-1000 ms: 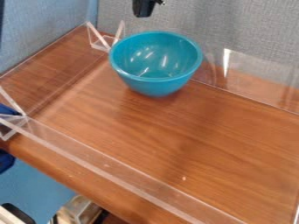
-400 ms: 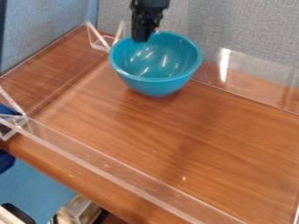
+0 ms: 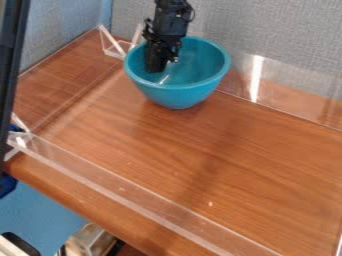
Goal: Put the mushroom in the blue bowl
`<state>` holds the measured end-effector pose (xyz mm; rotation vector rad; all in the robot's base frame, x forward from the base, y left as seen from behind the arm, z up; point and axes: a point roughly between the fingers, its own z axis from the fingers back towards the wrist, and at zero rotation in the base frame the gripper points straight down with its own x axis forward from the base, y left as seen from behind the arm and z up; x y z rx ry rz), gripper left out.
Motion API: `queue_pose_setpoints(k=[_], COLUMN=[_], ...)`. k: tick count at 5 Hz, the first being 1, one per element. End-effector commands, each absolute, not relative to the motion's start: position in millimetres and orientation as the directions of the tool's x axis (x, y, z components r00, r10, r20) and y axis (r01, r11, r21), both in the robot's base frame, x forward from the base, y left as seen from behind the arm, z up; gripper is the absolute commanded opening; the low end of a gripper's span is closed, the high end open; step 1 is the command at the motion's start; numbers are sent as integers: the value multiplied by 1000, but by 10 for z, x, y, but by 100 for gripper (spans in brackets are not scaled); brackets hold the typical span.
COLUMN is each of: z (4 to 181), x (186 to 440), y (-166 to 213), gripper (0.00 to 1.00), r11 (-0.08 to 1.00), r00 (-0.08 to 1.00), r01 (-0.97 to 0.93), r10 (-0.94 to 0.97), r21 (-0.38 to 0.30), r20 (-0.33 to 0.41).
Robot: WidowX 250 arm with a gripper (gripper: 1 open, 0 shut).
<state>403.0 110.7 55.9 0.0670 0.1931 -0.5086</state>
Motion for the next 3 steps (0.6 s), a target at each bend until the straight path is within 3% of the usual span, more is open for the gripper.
queue_pose_setpoints(k=[1,2,3], z=[735,664,578], x=[4037,3947,3996], y=[1076,1015,1046], gripper=[100,0,0], r11=[858,842,802], r00=[854,836,797], r01=[510,537,595], r10=[-497,-523,-580], r21=[59,55,56], r20=[-156,-162,-167])
